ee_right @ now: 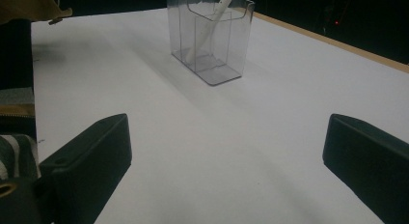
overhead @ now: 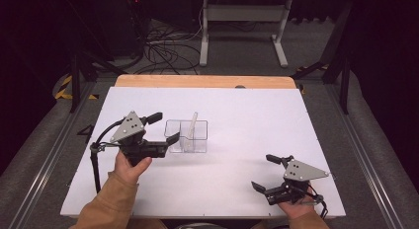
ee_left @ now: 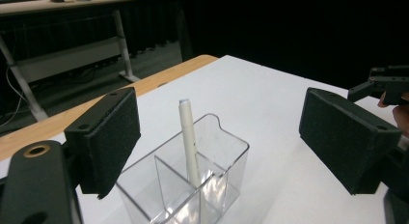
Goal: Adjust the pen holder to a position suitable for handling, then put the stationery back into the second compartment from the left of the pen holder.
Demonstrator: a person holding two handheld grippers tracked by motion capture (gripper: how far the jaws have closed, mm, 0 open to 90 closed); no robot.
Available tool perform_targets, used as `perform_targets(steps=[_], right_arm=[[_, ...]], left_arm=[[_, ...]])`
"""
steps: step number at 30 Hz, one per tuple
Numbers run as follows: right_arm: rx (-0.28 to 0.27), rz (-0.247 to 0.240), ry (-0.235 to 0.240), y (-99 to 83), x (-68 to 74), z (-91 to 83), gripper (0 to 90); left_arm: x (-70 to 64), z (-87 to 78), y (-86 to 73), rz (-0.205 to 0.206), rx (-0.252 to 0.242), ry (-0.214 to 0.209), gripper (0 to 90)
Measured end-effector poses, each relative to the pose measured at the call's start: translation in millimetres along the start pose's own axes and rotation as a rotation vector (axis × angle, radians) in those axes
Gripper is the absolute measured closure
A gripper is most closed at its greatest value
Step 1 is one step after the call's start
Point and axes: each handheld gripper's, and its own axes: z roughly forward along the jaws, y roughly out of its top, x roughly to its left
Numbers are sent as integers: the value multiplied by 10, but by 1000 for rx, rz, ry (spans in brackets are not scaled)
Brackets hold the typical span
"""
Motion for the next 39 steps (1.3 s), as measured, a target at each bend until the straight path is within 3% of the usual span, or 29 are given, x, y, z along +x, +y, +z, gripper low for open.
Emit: perform_targets(steps=[12,22,26,34,39], right_arm=[[0,3,-7,-12,20,-31,38],[4,6,-9,-18,23,-27,37],[3,7,-8,-16,24,-26,37],[3,9,-5,-20,24,-20,37],[4,11,-3,-24,21,-22,37]], left_arm=[[31,-312,-287,0,36,33,134],[133,-531,-638,-21,108,75,131],[130,-579,-749,-5,133,85,131],[147,-642,-950,-14,160,79,130],[178,-664,-1120,-57,173,69,129]])
